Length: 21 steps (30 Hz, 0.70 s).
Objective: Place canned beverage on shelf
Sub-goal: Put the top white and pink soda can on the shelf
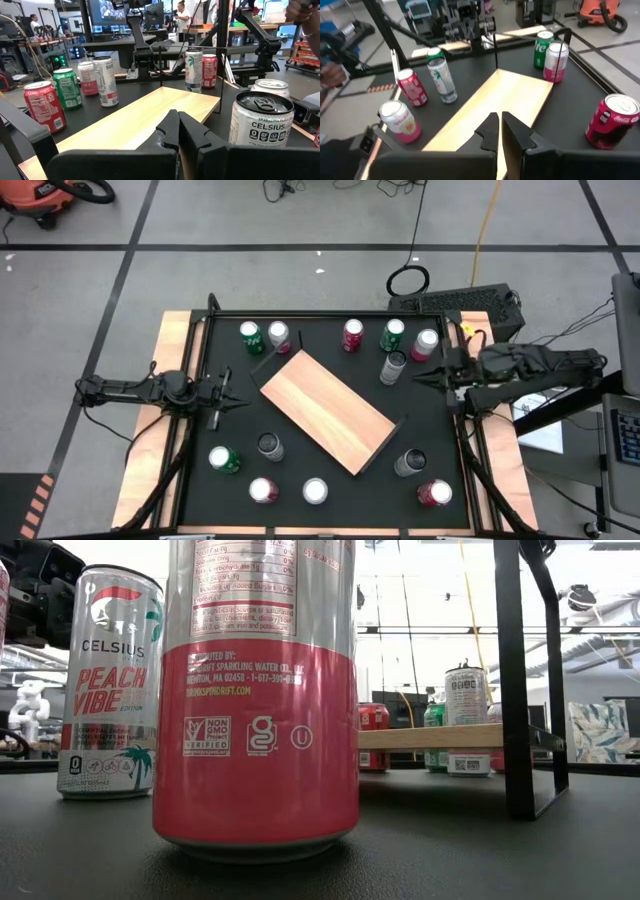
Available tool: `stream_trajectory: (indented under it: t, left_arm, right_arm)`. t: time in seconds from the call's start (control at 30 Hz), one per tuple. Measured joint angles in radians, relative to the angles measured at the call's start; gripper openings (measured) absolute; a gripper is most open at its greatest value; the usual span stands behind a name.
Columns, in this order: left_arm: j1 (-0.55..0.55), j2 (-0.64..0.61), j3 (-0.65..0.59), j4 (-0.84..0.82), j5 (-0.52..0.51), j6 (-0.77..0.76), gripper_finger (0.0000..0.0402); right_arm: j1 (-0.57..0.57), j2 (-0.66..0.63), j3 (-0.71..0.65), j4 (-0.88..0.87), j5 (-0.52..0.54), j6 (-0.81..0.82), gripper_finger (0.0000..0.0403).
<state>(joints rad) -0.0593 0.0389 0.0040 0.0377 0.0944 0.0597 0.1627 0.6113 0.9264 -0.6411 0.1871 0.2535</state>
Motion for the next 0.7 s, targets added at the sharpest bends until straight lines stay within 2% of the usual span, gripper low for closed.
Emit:
stream_trajectory:
  t: [0.2,0.37,0.57,0.7]
  left_arm:
    - [0.0,0.0,0.0,0.056,-0.112,-0.002,0.0]
    - [0.001,0.001,0.016,0.036,-0.13,-0.116,0.0]
    - [0.0,0.034,0.116,-0.013,-0.133,-0.154,0.0]
    - [0.0,0.08,0.236,-0.039,-0.133,-0.127,0.0]
  right_arm:
    - [0.0,0.044,0.0,0.0,0.0,-0.023,0.0]
    - [0.0,0.06,0.0,0.0,-0.004,-0.03,0.0]
    - [0.0,0.067,0.0,0.0,-0.004,-0.038,0.0]
    - [0.0,0.068,0.0,0.0,-0.004,-0.038,0.0]
